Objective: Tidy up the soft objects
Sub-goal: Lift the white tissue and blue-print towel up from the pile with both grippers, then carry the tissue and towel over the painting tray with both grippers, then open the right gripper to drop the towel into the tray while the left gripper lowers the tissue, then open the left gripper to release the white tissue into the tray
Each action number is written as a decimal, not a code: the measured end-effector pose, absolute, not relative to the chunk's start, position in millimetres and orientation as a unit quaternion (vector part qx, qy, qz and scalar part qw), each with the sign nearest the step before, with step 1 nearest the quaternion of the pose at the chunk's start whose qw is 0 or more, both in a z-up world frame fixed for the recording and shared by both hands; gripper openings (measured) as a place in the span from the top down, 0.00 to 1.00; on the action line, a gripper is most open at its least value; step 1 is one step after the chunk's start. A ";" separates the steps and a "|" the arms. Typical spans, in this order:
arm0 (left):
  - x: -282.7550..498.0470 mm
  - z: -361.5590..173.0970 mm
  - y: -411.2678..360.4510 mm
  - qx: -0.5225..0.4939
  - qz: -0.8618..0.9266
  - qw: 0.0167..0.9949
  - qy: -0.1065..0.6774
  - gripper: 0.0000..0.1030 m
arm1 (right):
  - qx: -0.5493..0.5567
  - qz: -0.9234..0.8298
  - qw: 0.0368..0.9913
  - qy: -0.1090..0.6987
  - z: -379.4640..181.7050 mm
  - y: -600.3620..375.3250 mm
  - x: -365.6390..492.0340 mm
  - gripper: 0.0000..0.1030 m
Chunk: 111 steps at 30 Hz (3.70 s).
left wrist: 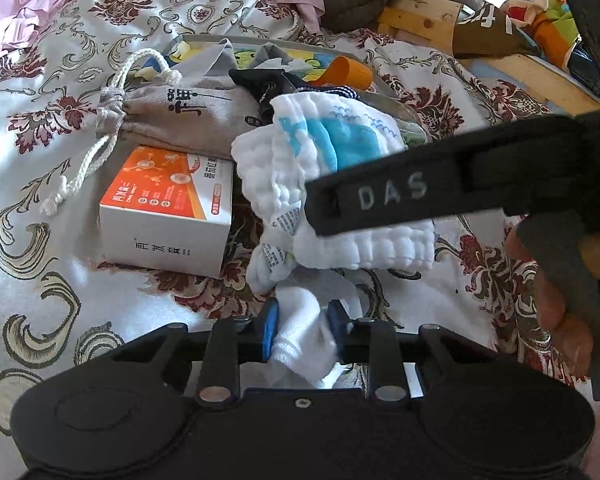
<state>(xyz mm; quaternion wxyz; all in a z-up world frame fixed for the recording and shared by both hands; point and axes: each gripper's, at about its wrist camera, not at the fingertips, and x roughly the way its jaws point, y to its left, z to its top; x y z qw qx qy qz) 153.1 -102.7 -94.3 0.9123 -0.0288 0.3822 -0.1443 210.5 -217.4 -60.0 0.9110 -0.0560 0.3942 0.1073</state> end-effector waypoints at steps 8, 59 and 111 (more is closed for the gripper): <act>150.5 -93.1 -104.3 -0.027 -0.154 0.913 0.376 0.82 | -0.084 0.116 0.913 0.383 -58.4 -212.8 204.9 0.68; 327.8 37.0 -51.3 -0.092 -0.076 0.970 0.214 0.84 | 0.146 0.072 0.978 0.126 15.5 -298.1 339.7 0.87; 369.8 59.0 -79.1 -0.096 -0.046 0.966 0.234 0.12 | 0.155 0.011 0.978 0.138 48.8 -335.2 313.7 0.00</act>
